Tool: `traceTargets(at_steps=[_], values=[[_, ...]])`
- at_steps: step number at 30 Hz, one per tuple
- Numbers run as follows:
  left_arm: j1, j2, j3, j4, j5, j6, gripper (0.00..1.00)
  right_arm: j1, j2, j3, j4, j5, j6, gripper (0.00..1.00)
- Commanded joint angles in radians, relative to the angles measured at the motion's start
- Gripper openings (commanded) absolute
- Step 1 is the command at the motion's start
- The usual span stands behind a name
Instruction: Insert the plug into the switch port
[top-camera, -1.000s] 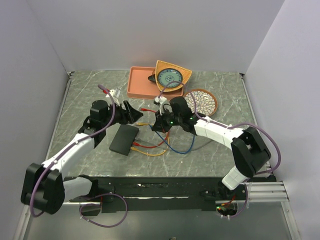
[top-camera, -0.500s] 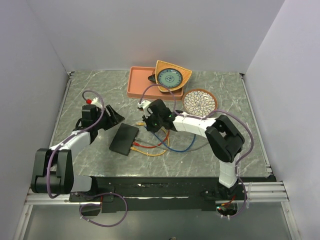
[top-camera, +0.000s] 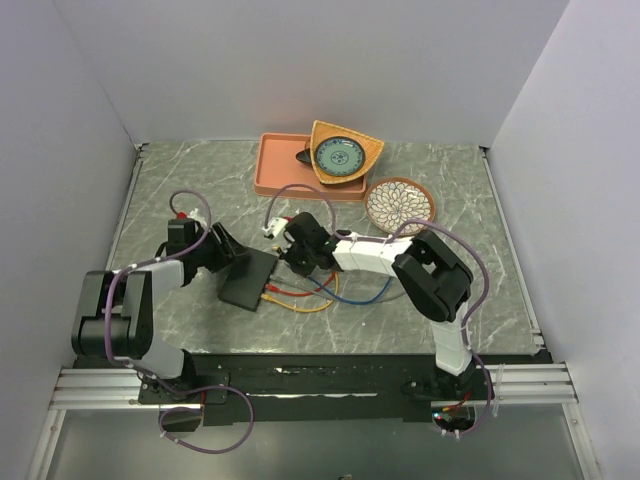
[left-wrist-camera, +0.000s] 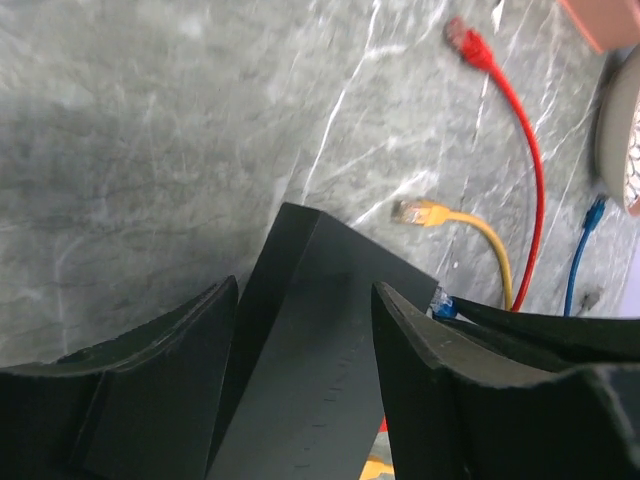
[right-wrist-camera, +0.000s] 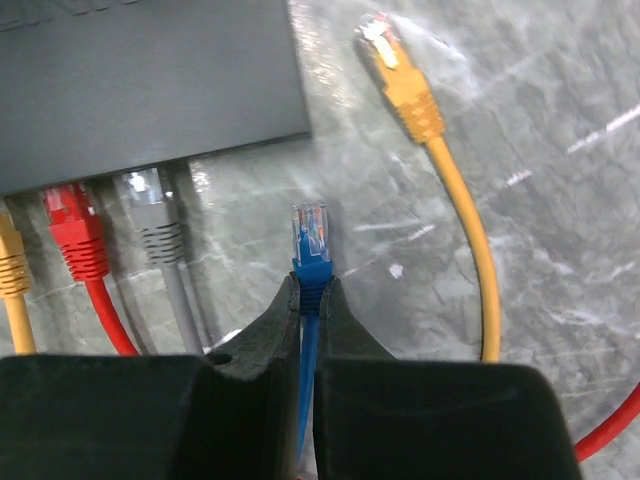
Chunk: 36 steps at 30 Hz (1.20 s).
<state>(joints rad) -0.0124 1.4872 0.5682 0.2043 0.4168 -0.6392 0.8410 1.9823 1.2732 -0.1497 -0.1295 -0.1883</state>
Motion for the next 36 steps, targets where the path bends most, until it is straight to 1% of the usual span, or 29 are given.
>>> traceTargets(at_steps=[1, 5, 9, 12, 17, 25, 36], values=[[0.005, 0.059, 0.004, 0.064, 0.073, 0.018, 0.61, 0.049, 0.019, 0.041, 0.012, 0.068, -0.099, 0.00], [0.006, 0.088, 0.005, 0.073, 0.088, 0.019, 0.57, 0.063, 0.036, 0.057, -0.001, 0.094, -0.119, 0.00], [0.006, 0.100, 0.021, 0.061, 0.088, 0.030, 0.55, 0.073, 0.029, 0.031, 0.039, 0.085, -0.129, 0.00], [0.006, 0.113, 0.022, 0.061, 0.100, 0.030, 0.50, 0.079, 0.029, 0.034, 0.050, 0.087, -0.126, 0.00], [0.006, 0.122, 0.025, 0.064, 0.112, 0.030, 0.46, 0.090, 0.030, 0.046, 0.053, 0.077, -0.131, 0.00], [0.008, 0.119, 0.025, 0.066, 0.120, 0.029, 0.44, 0.099, 0.033, 0.061, 0.052, 0.065, -0.125, 0.00], [0.008, 0.134, 0.022, 0.087, 0.143, 0.024, 0.43, 0.122, 0.032, 0.077, 0.062, 0.088, -0.125, 0.00]])
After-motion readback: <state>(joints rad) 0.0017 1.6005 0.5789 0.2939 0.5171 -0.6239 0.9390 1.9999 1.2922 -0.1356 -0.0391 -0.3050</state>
